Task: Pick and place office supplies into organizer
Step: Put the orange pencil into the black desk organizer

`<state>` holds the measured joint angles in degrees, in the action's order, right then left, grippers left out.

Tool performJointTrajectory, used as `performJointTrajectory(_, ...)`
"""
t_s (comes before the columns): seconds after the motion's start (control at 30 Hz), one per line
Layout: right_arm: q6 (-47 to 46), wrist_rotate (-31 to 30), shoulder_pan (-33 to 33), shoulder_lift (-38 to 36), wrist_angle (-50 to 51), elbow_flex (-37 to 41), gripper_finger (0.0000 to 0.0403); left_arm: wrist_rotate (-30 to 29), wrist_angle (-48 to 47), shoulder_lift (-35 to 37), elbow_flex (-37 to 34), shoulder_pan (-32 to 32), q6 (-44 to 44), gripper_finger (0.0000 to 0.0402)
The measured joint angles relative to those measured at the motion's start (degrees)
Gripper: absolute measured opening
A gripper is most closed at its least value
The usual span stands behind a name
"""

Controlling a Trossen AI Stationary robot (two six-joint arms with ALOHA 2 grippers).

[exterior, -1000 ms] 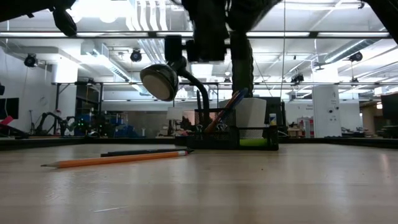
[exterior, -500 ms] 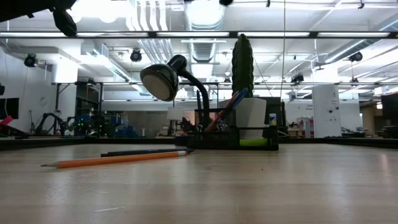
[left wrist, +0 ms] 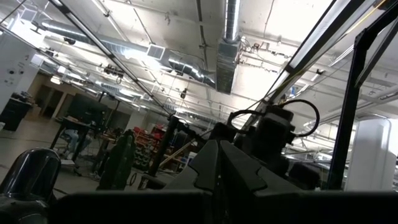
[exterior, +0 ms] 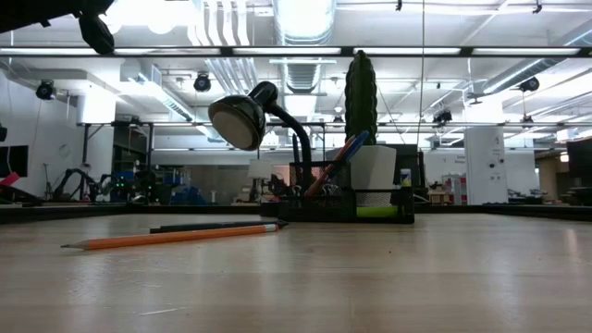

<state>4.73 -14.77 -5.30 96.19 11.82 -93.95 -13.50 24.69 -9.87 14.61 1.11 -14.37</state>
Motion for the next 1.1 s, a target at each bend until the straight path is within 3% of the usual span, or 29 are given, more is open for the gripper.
performJointTrajectory(0.2, 2.00, 8.58, -0.09, 2.62, 12.80, -5.68, 0.0091, 0.00, -0.08, 0.00, 0.00, 0.02, 0.02, 0.0000)
performJointTrajectory(0.37, 6.16, 17.85, -0.34, 6.52, 17.89, -9.63, 0.0080, 0.01, -0.10, 0.02, 0.00, 0.00, 0.02, 0.0000)
performJointTrajectory(0.57, 11.82, 22.15, -0.61, 13.33, 26.65, -17.18, 0.0083, 0.00, -0.23, 0.20, -0.02, 0.00, 0.04, 0.0000)
performJointTrajectory(0.93, 22.97, 25.95, -1.14, 31.38, 51.05, -40.93, 0.0111, 0.00, -0.79, 0.28, -0.02, 0.02, 0.04, 0.0000)
performJointTrajectory(1.1, 26.17, 25.79, -1.25, 32.21, 50.40, -38.99, 0.0106, 0.00, -1.37, 0.28, -0.01, 0.01, 0.04, 0.0000)
